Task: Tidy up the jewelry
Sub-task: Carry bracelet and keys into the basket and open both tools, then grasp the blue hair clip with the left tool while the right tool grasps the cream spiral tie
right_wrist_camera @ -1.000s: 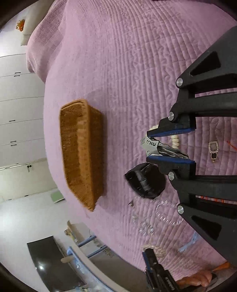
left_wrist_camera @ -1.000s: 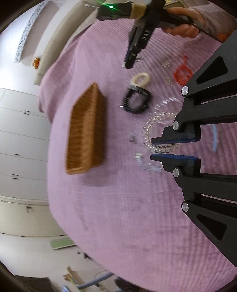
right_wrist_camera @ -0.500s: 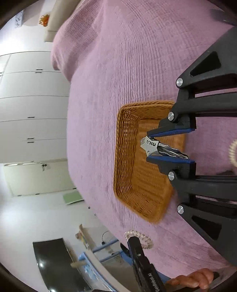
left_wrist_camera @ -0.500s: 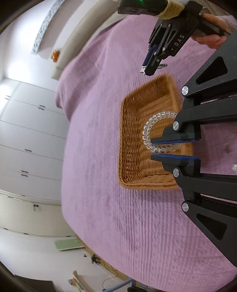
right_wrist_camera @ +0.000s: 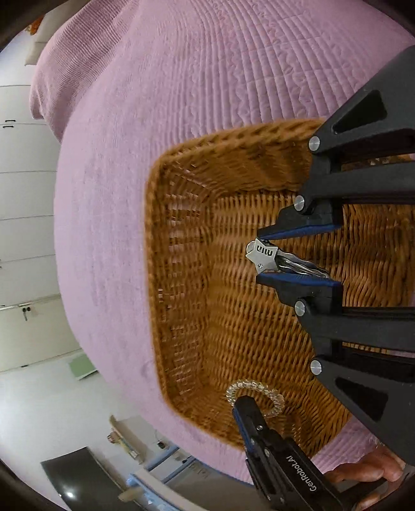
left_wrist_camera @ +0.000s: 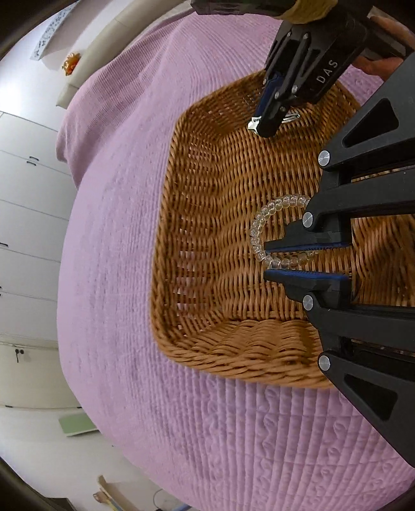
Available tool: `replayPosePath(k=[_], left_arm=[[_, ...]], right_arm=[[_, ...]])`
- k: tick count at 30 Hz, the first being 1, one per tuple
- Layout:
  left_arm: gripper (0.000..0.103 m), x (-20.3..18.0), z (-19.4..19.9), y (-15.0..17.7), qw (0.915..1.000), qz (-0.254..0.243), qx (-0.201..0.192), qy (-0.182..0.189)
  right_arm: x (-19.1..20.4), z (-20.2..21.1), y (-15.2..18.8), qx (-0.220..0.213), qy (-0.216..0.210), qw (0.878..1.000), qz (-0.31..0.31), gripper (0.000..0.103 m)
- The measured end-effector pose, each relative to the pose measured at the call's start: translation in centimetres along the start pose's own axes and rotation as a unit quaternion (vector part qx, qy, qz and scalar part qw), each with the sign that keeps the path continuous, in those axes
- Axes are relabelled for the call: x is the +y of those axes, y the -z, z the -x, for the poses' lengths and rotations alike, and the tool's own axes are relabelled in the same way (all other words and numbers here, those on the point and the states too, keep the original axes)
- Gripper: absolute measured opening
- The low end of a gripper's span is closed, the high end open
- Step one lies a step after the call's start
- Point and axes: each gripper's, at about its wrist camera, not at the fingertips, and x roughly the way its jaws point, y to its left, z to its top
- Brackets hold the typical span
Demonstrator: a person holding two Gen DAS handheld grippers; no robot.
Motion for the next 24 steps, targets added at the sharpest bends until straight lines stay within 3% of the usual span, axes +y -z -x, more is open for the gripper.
replayPosePath(k=[4,5,9,13,16,18,20,24], left_arm=[[0.012,-0.5,0.3,0.5,0.9999,-0.009,-0.007,0.007],[0.018,-0.6,0.6,0.6,0.9998,-0.010,-0.009,0.011],[0.044,0.0,2.8,1.1,0.9987,-0.009,-0.035,0.036],[0.050,0.5,7.7,2.3,0.9938,-0.003,-0.085,0.072],[0.065,0.8,12.8,4.0,0.9858,-0.010,-0.132,0.103],[0.069,1.0,16.3,5.2,0.9798,-0.018,-0.159,0.119],[0.079,1.4,19.5,7.0,0.9758,-0.018,-0.183,0.119],[0.081,2.5,24.9,11.1,0.9673,-0.021,-0.213,0.137]], right_arm=[[0.1,0.0,0.2,0.000,0.006,1.000,0.003,0.024],[0.1,0.3,0.3,-0.006,0.007,1.000,0.005,0.027],[0.1,2.6,0.5,-0.038,0.000,0.999,0.005,0.057],[0.5,6.1,1.4,-0.066,-0.013,0.998,0.012,0.057],[0.8,9.8,2.9,-0.087,-0.033,0.995,0.015,0.057],[0.8,12.6,4.4,-0.103,-0.041,0.994,0.016,0.057],[0.8,15.1,6.0,-0.117,-0.044,0.992,0.017,0.058],[0.5,19.3,9.5,-0.141,-0.050,0.989,0.012,0.065]])
